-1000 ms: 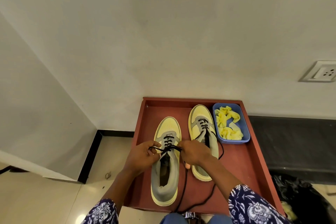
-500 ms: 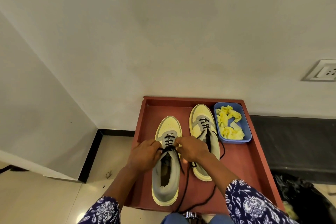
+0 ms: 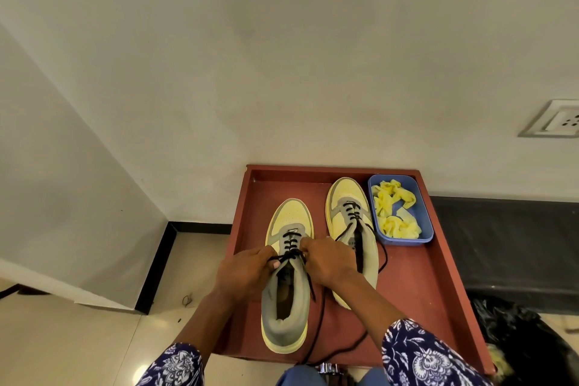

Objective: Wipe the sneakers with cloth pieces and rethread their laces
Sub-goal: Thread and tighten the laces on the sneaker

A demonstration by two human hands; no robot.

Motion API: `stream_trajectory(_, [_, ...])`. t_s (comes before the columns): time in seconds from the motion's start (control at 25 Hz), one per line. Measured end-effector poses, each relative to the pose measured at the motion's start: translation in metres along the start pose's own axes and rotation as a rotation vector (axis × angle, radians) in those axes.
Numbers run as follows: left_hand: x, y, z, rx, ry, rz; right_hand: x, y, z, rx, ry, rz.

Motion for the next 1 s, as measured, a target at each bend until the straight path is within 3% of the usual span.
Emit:
stream_trajectory(0.16, [0.007,-0.002,-0.005,-0.149,0.014,0.015,0.001,-0.002,-0.002,-0.038,-0.009,0.01])
stream_trajectory(0.32, [0.004,-0.002,-0.013,-0.183,0.085,-0.022,0.002,-0.004,-0.006,-0.074,-0.031,0.022])
stream_trajectory(0.52, [0.002,-0.01,-0.015,-0.119,0.261,-0.079,0.003,-0.009,-0.008,-0.136,-0.05,-0.012])
stream_trajectory(0.84, [0.001,-0.01,-0.013,-0.095,0.339,-0.13,0.002,-0.01,-0.008,-0.133,-0.082,-0.053])
stream_trajectory(1.0, [0.001,-0.017,-0.015,-0.093,0.357,-0.297,0.002,-0.006,-0.004,-0.075,-0.057,0.136])
Point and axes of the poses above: each hand's wrist, its own z-axis towards the middle knuckle, its own y-axis out of the back of the hand, x = y × z, the point moved 2 cm from there along z, towards the middle knuckle, and after that the axes turned 9 degrees about -x, right-handed, at the moved point
